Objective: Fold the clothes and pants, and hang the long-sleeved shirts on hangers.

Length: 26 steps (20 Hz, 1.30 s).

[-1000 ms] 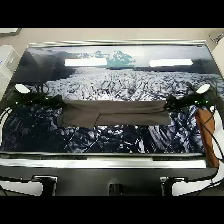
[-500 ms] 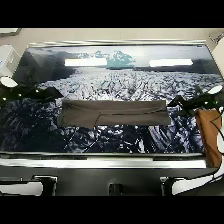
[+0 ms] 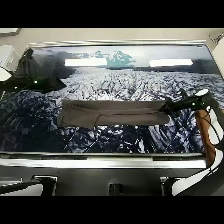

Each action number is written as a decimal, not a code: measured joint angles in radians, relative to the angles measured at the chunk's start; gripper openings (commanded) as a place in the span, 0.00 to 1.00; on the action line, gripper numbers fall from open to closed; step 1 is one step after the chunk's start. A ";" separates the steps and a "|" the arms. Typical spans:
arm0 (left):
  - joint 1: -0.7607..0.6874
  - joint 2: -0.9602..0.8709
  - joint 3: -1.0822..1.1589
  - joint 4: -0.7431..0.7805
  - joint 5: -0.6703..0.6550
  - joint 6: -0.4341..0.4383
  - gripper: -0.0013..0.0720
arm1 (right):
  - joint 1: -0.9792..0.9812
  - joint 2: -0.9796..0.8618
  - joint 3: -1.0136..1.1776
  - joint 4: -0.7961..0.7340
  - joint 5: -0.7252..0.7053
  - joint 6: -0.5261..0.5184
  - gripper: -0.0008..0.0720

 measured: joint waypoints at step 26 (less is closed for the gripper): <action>-0.735 -0.560 0.057 -0.755 0.529 -0.188 0.05 | 0.200 0.612 0.005 0.228 0.132 0.113 0.07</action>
